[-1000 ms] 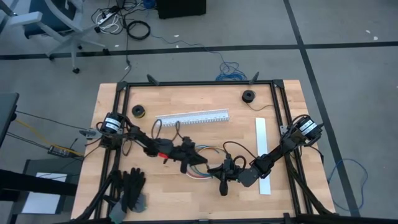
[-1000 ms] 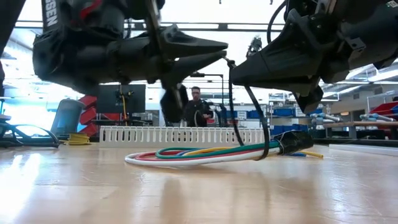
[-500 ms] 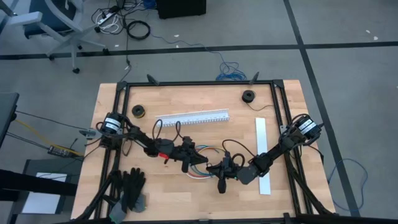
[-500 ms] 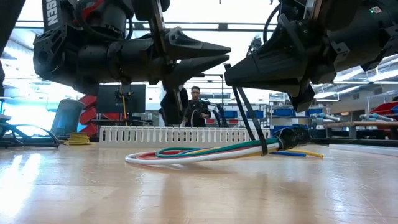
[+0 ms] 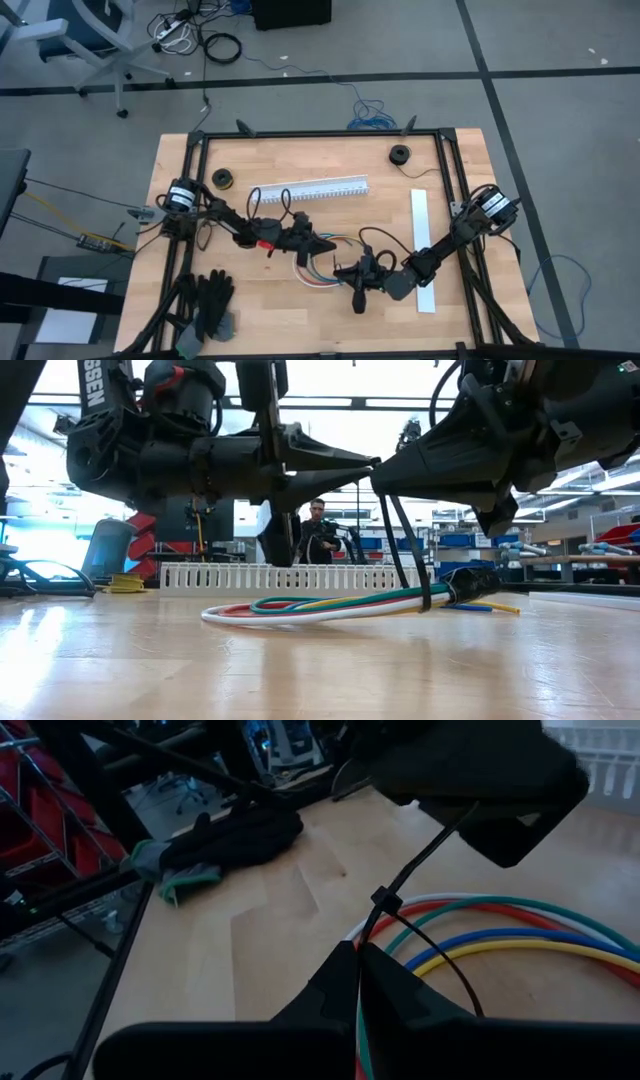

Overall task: Ziptie cables
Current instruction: Insert zip tie on the cable wire

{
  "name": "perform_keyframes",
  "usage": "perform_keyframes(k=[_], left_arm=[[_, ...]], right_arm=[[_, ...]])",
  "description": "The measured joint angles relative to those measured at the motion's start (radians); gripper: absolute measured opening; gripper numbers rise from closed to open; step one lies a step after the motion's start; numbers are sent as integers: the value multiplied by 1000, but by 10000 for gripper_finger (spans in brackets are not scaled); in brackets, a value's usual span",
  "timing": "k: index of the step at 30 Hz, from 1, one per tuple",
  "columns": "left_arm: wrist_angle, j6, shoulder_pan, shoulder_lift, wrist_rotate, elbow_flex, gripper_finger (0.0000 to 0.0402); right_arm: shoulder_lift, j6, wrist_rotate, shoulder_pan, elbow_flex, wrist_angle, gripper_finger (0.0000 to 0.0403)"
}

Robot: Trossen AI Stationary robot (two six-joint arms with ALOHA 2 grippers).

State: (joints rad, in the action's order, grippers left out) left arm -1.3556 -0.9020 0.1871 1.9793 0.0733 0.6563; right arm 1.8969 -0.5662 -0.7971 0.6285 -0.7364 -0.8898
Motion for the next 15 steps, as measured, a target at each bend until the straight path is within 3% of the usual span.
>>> perform_keyframes(k=[15], left_arm=[[-74, -41, 25, 0, -44, 0, 4]], right_arm=[[0, -5, 6, -11, 0, 1, 0]])
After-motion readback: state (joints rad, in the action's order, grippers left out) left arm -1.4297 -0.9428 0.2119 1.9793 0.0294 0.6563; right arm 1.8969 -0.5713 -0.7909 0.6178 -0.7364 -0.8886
